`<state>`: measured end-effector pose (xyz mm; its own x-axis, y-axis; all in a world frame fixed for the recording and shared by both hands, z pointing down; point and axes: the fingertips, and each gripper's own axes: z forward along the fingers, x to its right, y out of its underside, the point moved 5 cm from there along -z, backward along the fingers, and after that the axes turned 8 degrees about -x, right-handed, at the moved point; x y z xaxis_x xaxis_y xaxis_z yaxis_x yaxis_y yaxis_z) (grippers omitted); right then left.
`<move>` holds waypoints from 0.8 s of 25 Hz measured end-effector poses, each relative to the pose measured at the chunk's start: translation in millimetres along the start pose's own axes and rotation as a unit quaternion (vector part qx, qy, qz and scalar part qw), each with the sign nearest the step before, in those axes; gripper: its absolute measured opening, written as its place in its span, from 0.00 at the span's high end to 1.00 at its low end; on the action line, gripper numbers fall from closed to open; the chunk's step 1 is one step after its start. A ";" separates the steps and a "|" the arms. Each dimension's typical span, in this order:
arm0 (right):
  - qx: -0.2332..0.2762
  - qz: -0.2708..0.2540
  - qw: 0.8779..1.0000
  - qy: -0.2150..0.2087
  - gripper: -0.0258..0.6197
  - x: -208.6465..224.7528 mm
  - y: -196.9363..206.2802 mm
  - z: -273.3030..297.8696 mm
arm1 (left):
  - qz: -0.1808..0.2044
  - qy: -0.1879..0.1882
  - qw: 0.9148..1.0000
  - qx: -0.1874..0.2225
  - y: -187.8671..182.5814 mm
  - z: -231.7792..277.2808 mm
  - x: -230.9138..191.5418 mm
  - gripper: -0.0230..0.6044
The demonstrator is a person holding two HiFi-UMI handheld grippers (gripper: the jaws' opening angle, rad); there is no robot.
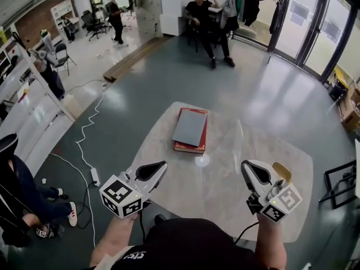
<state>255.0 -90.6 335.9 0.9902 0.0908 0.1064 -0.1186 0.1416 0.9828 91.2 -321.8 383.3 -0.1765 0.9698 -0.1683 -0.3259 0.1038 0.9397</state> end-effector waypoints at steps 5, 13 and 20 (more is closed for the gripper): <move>0.043 -0.024 0.999 0.001 0.96 -6.4 -27.0 -20.2 | 0.028 -0.003 1.000 0.010 -15.3 -4.4 7.1 0.96; 0.065 -0.045 0.997 0.002 0.96 -12.4 -42.3 -27.8 | 0.036 -0.006 0.999 0.017 -21.1 -6.3 8.1 0.96; 0.068 -0.041 0.997 -0.001 0.96 -14.8 -44.6 -29.3 | 0.035 -0.007 0.999 0.020 -23.3 -8.3 9.7 0.96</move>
<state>243.5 -69.4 286.1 0.9963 0.0820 0.0251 -0.0262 0.0127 0.9996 89.4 -316.7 357.3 -0.1842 0.9780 -0.0975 -0.2759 0.0437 0.9602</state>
